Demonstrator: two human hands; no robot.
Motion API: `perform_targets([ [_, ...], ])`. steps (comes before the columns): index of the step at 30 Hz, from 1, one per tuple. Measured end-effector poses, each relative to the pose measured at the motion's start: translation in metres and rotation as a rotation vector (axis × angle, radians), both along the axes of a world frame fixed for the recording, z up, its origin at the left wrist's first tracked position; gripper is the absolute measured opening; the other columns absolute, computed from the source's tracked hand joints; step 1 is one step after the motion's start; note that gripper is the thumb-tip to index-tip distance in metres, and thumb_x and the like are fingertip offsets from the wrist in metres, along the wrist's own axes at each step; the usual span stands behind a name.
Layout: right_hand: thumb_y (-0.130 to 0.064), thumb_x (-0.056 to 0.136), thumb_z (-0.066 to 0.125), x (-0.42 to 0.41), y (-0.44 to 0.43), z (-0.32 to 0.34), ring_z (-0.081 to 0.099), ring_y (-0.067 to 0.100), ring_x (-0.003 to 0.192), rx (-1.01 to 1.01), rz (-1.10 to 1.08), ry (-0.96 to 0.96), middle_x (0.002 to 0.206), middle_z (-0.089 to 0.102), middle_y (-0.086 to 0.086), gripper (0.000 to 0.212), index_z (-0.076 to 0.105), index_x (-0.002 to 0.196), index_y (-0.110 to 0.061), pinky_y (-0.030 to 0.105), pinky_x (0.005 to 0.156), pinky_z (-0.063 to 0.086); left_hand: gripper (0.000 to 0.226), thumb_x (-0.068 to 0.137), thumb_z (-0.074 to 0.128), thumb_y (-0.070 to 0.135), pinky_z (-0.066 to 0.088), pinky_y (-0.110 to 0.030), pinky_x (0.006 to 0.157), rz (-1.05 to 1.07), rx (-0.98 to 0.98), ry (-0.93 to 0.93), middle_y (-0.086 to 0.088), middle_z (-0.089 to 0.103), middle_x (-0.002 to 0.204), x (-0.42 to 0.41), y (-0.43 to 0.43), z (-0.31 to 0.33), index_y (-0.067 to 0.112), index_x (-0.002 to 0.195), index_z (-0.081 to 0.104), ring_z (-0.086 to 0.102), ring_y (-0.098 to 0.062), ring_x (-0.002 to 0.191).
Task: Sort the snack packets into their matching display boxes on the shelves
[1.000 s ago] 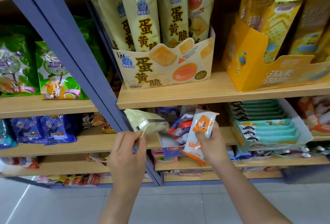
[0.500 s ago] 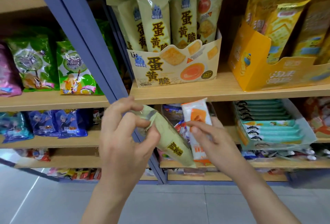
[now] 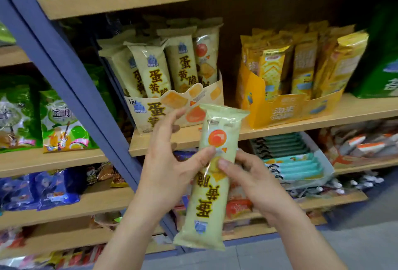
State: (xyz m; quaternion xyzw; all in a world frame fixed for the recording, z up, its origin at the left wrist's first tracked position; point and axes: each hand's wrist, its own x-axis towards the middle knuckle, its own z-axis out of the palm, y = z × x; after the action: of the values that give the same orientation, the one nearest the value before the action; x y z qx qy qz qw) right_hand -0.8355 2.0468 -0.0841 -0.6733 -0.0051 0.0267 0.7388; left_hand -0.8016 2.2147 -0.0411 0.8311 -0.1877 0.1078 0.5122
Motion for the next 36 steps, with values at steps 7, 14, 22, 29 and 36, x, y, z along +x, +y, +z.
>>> perform_targets([
  [7,-0.043,0.084,0.063,-0.008,-0.019,0.012,0.072,0.009,0.075,0.088,-0.252,0.082,0.090,0.075,0.004,0.028,0.078,0.073,-0.022,0.026,0.072,0.059,0.070,0.059,0.082,0.061,0.051,-0.043,0.094,-0.306,-0.054,0.429,0.013,0.070,0.111,-0.011,-0.037,-0.034,0.047,0.119,0.050,0.066,-0.010,0.106],
  [14,-0.074,0.056,0.070,0.001,-0.041,0.019,0.059,-0.005,0.108,-0.338,-0.010,-0.042,0.119,0.056,-0.017,0.053,0.071,0.103,-0.052,0.027,0.097,0.050,0.049,0.065,0.079,0.022,0.054,-0.019,0.072,-0.141,-0.394,0.320,0.007,0.075,0.096,-0.002,-0.045,-0.004,0.021,0.110,0.060,0.071,-0.009,0.090],
  [22,-0.074,0.049,0.082,0.047,-0.038,0.053,0.064,0.003,0.099,-0.467,-0.064,-0.127,0.113,0.065,-0.004,0.070,0.072,0.106,-0.034,0.026,0.086,0.055,0.040,0.077,0.067,0.033,0.052,-0.018,0.073,-0.149,-0.319,0.108,0.007,0.071,0.111,0.037,-0.020,0.051,0.026,0.116,0.059,0.067,-0.004,0.097],
  [29,-0.076,0.042,0.082,0.049,-0.050,0.046,0.064,0.003,0.104,-0.530,0.004,-0.003,0.119,0.065,-0.011,0.086,0.067,0.116,-0.034,0.031,0.088,0.055,0.058,0.068,0.075,0.039,0.048,-0.013,0.056,-0.110,-0.367,0.269,0.003,0.073,0.101,0.064,-0.010,0.072,0.023,0.120,0.055,0.068,-0.003,0.080],
  [36,-0.070,0.041,0.088,0.054,-0.040,0.054,0.066,0.012,0.106,-0.350,0.015,-0.010,0.118,0.067,-0.009,0.086,0.071,0.114,-0.027,0.037,0.089,0.057,0.035,0.086,0.064,0.029,0.047,-0.016,0.051,-0.203,-0.321,0.228,0.004,0.072,0.095,0.074,-0.021,0.079,0.023,0.120,0.057,0.067,-0.006,0.074],
])
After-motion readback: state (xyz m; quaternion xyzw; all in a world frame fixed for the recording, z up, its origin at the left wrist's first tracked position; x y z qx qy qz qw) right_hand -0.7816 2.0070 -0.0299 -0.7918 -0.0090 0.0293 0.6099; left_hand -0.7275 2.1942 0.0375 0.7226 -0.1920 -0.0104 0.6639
